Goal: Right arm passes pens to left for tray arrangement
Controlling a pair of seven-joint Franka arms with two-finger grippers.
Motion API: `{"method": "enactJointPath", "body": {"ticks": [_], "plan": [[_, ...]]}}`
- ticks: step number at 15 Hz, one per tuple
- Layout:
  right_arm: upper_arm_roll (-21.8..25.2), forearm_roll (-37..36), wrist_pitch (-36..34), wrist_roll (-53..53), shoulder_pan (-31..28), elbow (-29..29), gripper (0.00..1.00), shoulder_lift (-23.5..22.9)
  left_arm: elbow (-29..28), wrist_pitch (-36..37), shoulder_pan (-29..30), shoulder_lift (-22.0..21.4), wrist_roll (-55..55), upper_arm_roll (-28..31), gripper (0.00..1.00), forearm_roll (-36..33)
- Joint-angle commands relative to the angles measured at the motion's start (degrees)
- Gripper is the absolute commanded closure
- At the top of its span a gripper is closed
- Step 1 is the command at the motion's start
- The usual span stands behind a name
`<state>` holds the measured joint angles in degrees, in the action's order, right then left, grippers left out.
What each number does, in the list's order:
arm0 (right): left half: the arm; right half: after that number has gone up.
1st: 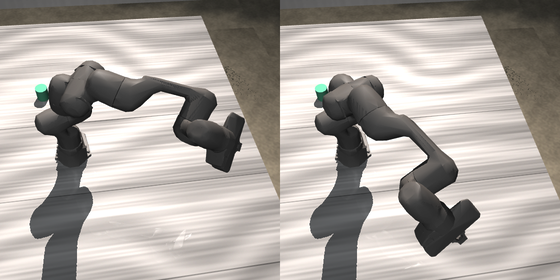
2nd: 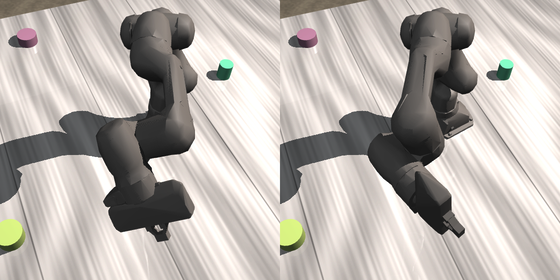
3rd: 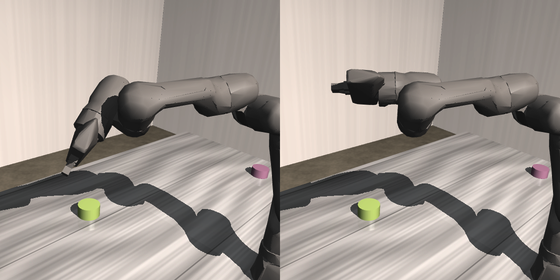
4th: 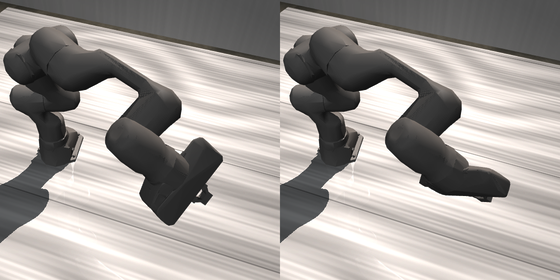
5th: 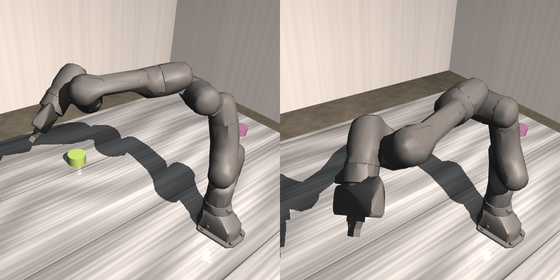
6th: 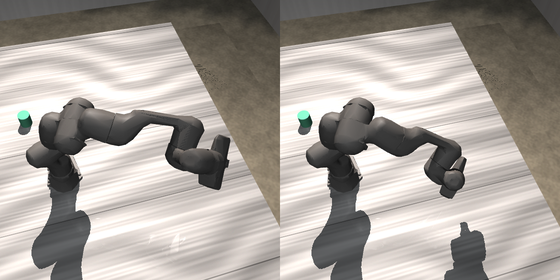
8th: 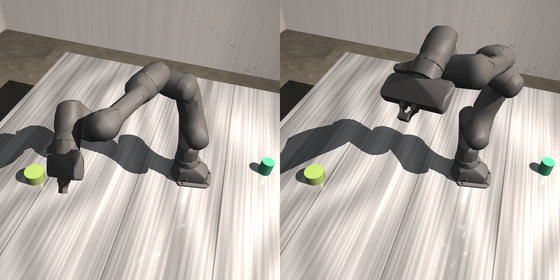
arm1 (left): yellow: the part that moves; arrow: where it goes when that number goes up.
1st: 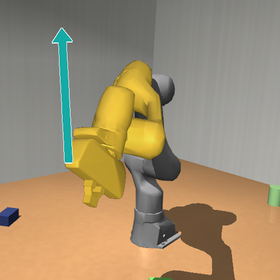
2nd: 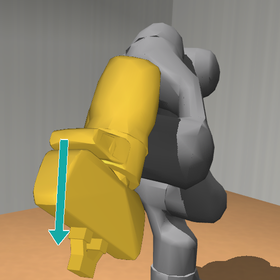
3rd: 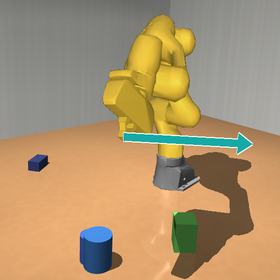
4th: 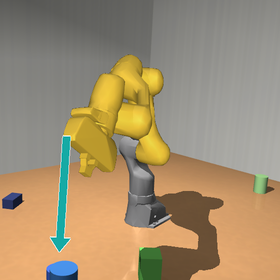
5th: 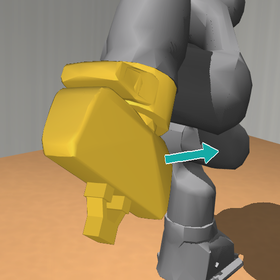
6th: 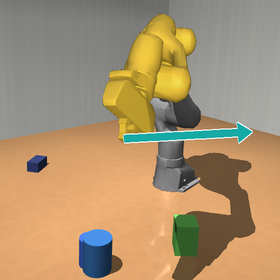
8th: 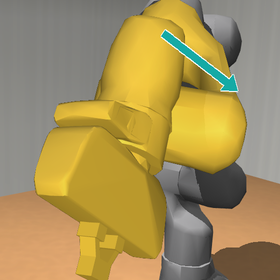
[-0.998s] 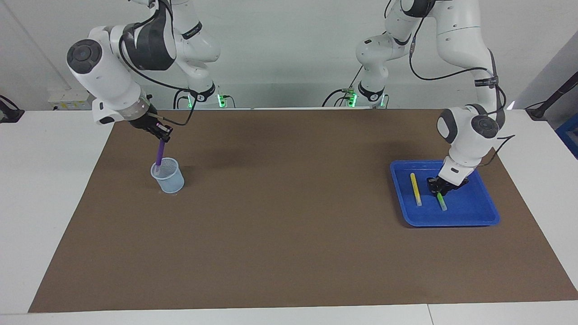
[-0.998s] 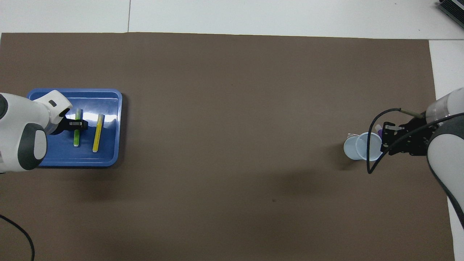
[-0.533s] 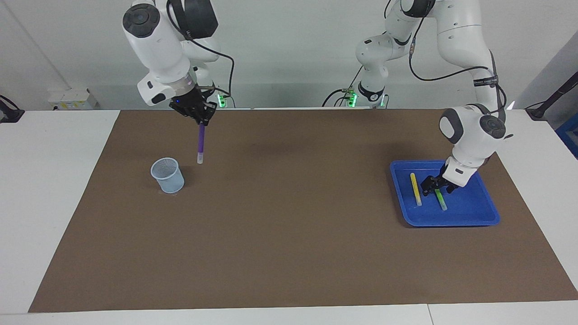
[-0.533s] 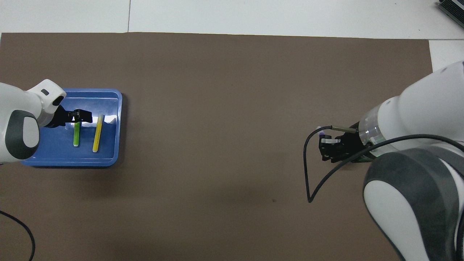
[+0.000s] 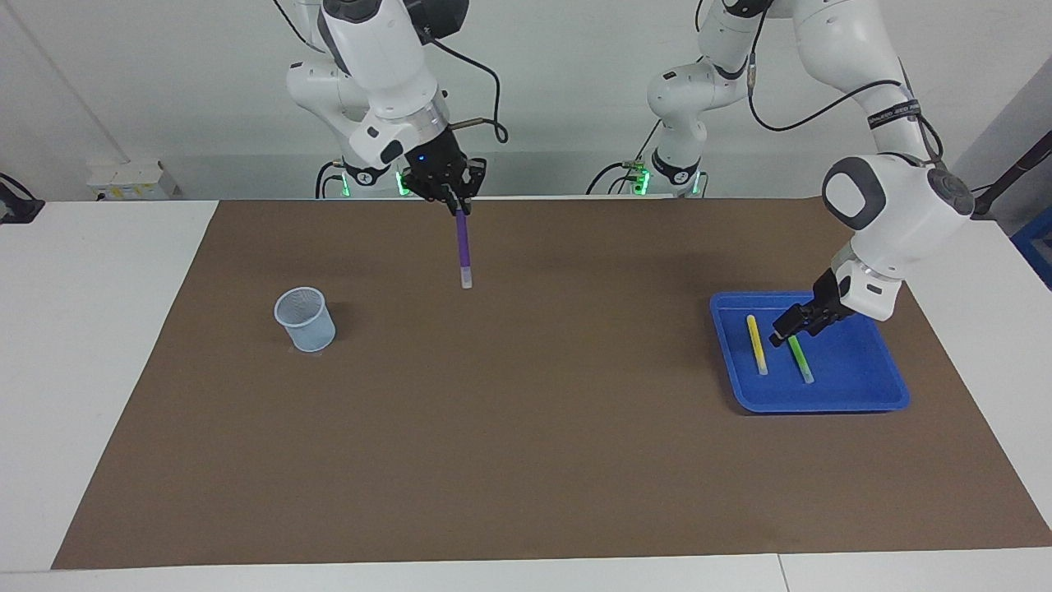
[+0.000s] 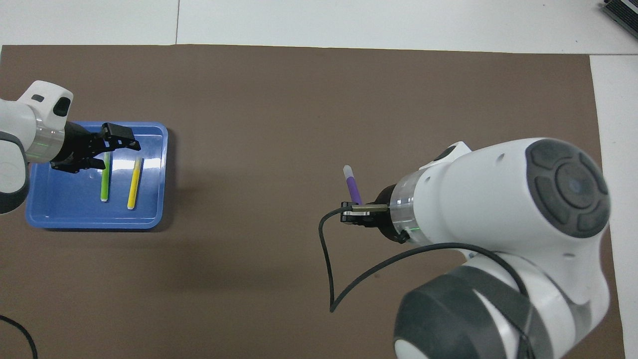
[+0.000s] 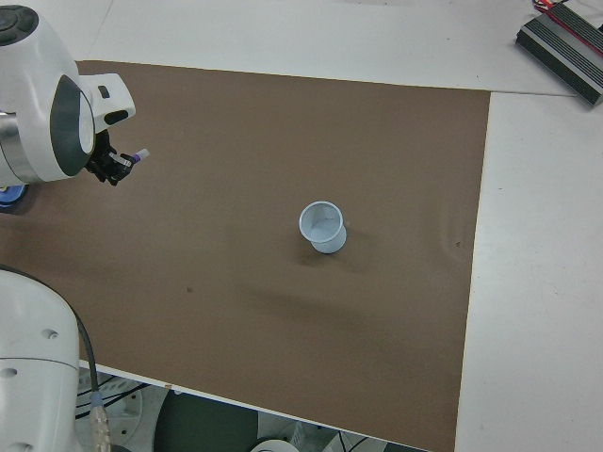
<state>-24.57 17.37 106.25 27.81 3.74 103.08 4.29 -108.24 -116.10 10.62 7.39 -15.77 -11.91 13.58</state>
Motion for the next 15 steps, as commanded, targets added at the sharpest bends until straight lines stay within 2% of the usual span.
{"method": "enactJointPath", "body": {"ticks": [1, 3, 4, 5, 8, 11, 15], "plan": [[0.13, 1.53, 5.35, 0.49, 3.11, 3.53, 1.00, 1.52, -0.57, 6.66, -3.67, -3.95, -6.79, 0.49, 0.00, 8.08], [0.13, 1.00, 7.90, 0.14, 5.66, 4.93, 1.00, 1.51, -1.09, 12.80, -3.24, -5.18, -7.34, 0.75, 0.00, 20.12], [0.13, 0.65, 9.14, -0.21, 6.54, 5.46, 1.00, 1.52, -1.79, 14.14, -3.15, -5.71, -8.47, 0.84, 0.00, 23.48], [0.04, 0.65, 10.10, -0.12, 7.59, 5.81, 1.00, 1.43, -2.75, 14.15, -3.50, -6.07, -11.18, 0.58, 0.00, 25.25], [0.04, -1.27, 14.93, -0.21, 11.02, 7.48, 1.00, 0.64, -8.37, 13.54, -4.11, -9.05, -12.79, 0.57, 0.00, 37.37], [0.04, -6.81, 17.67, -0.21, 13.23, 7.66, 1.00, -1.12, -14.25, 12.83, -4.81, -11.95, -12.79, 0.49, 0.00, 45.54], [0.04, -7.09, 20.65, -1.00, 13.31, 7.66, 1.00, -2.17, -19.80, 9.95, -7.80, -14.33, -12.53, 0.49, 0.00, 53.72]]}}
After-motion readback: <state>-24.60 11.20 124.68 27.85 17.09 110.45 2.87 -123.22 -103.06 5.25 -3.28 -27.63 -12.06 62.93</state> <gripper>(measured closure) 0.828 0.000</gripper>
